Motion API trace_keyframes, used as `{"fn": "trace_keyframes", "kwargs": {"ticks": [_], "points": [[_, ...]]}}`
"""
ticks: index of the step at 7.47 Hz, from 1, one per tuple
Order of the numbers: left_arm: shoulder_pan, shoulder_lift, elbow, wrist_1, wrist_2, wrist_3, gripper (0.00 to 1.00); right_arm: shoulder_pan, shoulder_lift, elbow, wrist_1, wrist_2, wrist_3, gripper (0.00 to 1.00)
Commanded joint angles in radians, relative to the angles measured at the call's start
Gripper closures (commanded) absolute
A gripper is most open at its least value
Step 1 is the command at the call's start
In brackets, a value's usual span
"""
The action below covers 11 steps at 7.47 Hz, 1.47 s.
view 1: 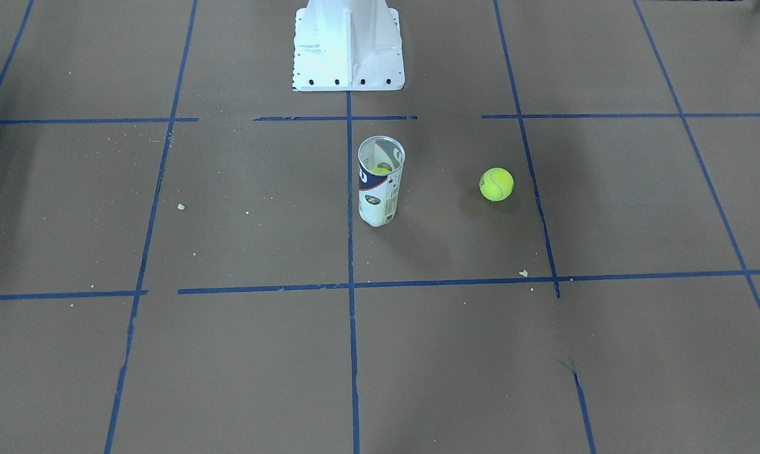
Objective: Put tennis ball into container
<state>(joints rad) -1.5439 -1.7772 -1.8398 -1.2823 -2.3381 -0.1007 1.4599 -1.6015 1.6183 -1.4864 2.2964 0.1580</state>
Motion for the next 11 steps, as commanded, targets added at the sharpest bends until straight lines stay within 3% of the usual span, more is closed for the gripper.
{"fn": "trace_keyframes", "kwargs": {"ticks": [1,4,5,6,9,11], "points": [[0.146,-0.011,-0.171,0.005,-0.006,-0.272,0.00,0.000,0.000,0.000,0.000,0.000,0.000,0.00],[0.409,-0.017,-0.254,-0.130,0.022,-0.643,0.00,0.000,0.000,0.000,0.000,0.000,0.000,0.00],[0.517,-0.030,-0.259,-0.187,0.118,-0.751,0.00,0.000,0.000,0.000,0.000,0.000,0.000,0.00],[0.621,-0.053,-0.257,-0.192,0.222,-0.808,0.00,0.000,0.000,0.000,0.000,0.000,0.000,0.00],[0.776,-0.158,-0.141,-0.192,0.281,-0.813,0.00,0.000,0.000,0.000,0.000,0.000,0.000,0.00],[0.864,-0.175,-0.092,-0.195,0.332,-0.875,0.00,0.000,0.000,0.000,0.000,0.000,0.000,0.00]]}}
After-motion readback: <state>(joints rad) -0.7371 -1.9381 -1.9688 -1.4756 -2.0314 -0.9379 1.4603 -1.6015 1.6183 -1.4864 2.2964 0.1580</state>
